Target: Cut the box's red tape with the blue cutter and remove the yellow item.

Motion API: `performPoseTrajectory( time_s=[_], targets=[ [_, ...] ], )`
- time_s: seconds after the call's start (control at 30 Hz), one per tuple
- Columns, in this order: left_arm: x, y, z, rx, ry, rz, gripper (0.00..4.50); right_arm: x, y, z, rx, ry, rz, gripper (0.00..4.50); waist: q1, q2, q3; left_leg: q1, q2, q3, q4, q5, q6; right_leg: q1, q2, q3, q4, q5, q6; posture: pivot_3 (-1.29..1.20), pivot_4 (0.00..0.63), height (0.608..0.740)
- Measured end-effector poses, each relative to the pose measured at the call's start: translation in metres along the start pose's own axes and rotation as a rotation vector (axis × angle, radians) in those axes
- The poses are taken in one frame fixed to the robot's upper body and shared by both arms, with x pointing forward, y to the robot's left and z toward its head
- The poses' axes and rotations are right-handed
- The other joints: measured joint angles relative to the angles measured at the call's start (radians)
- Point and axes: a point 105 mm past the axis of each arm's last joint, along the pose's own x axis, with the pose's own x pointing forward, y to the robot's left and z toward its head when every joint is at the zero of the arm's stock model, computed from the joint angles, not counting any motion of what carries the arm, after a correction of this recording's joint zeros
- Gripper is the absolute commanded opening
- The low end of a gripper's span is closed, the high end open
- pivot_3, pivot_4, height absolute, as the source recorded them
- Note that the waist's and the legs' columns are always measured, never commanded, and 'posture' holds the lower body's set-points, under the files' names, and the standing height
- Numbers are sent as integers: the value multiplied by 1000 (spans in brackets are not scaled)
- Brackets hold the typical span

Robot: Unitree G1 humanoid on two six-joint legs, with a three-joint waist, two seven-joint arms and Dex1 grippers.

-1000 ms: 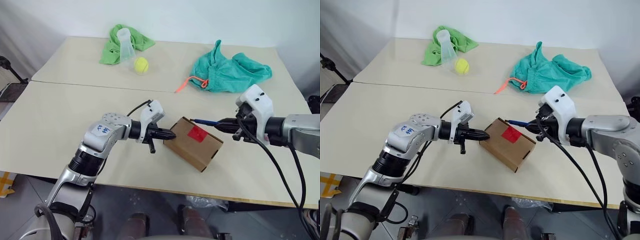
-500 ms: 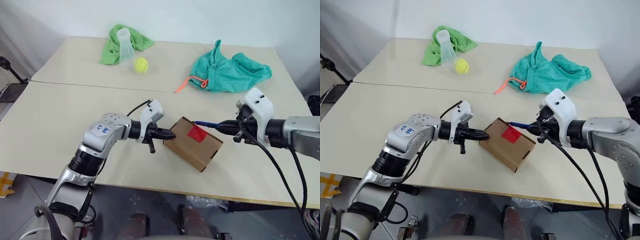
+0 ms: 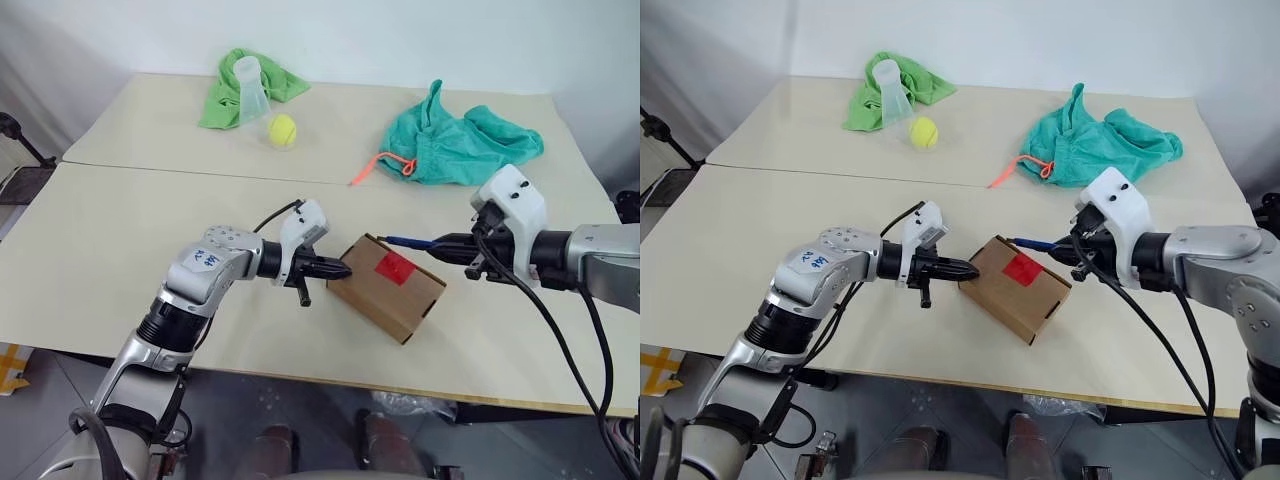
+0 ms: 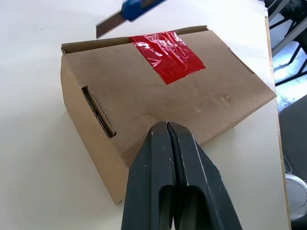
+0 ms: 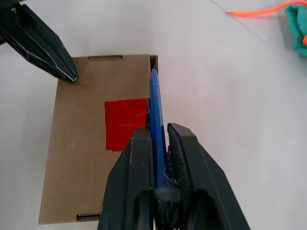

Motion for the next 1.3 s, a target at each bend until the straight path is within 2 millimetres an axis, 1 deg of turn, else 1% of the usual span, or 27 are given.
performPoseTrajectory(
  time_s=[0.27,0.47,0.77,0.87,1.0,1.3],
  targets=[
    [0,0,0,0,0,0,36,3,-2,-8,15,17,-5,188,0,0,0,0,0,0,0,0,0,0,0,0,0,0,0,0,150,740],
    [0,0,0,-1,0,1,36,3,-2,-11,16,24,-2,188,0,0,0,0,0,0,0,0,0,0,0,0,0,0,0,0,150,740],
    [0,0,0,2,-1,0,36,-2,-2,-13,-15,70,2,188,0,0,0,0,0,0,0,0,0,0,0,0,0,0,0,0,150,740],
    [0,0,0,5,0,2,36,-7,-3,-13,-44,108,-1,188,1,0,0,0,0,0,0,0,0,0,0,0,0,0,0,0,150,740],
    [1,0,0,9,-1,3,36,-9,-4,-11,-56,146,15,188,1,0,0,0,0,0,0,0,0,0,0,0,-1,0,0,0,150,740],
    [1,1,0,15,-1,11,36,-6,-7,-2,-46,214,48,188,1,0,0,0,0,0,0,0,0,0,0,0,-1,0,0,0,150,740]
  ],
)
